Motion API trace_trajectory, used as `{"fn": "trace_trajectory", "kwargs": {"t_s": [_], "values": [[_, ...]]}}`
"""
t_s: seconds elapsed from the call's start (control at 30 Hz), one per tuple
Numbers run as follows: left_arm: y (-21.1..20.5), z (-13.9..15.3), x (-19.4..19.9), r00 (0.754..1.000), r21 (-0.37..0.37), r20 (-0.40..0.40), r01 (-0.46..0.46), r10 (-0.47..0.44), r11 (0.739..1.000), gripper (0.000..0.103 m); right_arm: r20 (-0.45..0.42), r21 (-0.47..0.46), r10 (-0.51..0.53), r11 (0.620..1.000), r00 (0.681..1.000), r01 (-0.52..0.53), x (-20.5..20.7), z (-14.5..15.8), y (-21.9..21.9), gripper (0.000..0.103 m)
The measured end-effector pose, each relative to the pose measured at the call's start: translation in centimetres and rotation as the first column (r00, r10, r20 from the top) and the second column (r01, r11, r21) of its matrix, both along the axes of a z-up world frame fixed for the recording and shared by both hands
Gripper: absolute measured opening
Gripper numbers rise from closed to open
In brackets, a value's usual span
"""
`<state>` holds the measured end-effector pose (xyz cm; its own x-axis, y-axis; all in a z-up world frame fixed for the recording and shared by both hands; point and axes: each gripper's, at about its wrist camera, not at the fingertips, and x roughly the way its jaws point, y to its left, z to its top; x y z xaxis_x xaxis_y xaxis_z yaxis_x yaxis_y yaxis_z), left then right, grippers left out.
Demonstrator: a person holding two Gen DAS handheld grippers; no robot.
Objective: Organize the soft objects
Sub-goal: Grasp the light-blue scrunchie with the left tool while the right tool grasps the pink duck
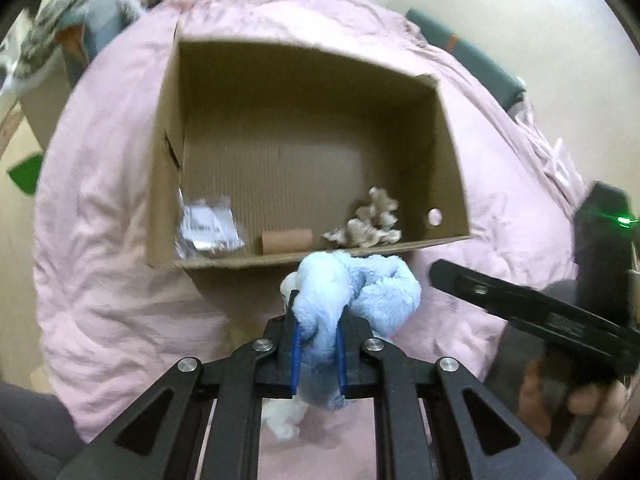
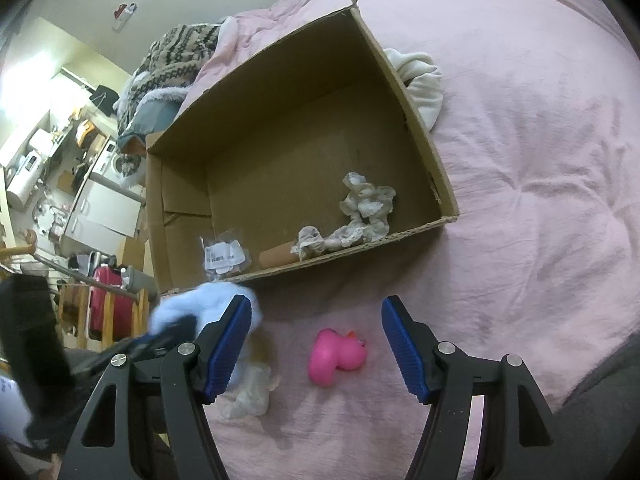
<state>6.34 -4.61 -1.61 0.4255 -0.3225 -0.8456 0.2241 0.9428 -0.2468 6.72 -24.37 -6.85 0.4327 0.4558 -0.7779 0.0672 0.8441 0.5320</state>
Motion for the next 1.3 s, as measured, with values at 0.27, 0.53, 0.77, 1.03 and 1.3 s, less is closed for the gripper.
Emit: {"fn": "trace_trajectory", "kwargs": {"t_s": [0.27,0.53,0.77,1.03,1.3], "values": [[3.8,2.4,-1.7,0.996,0.038,0.052,-0.069,0.067,0.997,0.012,0.001,-0.023,0.011,1.0,1.0,-0.011,-0.2,0.0,0.4,0.071],[6.6,0.2,-2.0,0.981,0.055,-0.011,-0.191,0.191,0.98,0.012,-0.066,-0.06,0.067,0.996,0.996,-0.071,-0.1,-1.4,1.7,0.071],[5.6,-0.2,-2.3,0.982,0.125,0.023,-0.19,0.188,0.974,0.012,-0.191,-0.106,0.148,0.98,0.97,-0.17,0.7,-4.4,4.0,0.071],[4.8,-1.0,-2.2,0.983,0.171,0.02,-0.181,0.18,0.969,0.012,-0.264,-0.168,0.193,0.955,0.945,-0.243,1.6,-7.0,6.0,0.063],[4.6,-1.3,-2.1,0.983,0.193,0.022,-0.185,0.184,0.964,0.012,-0.24,-0.24,0.233,0.927,0.943,-0.29,1.4,-6.9,7.6,0.049]]}}
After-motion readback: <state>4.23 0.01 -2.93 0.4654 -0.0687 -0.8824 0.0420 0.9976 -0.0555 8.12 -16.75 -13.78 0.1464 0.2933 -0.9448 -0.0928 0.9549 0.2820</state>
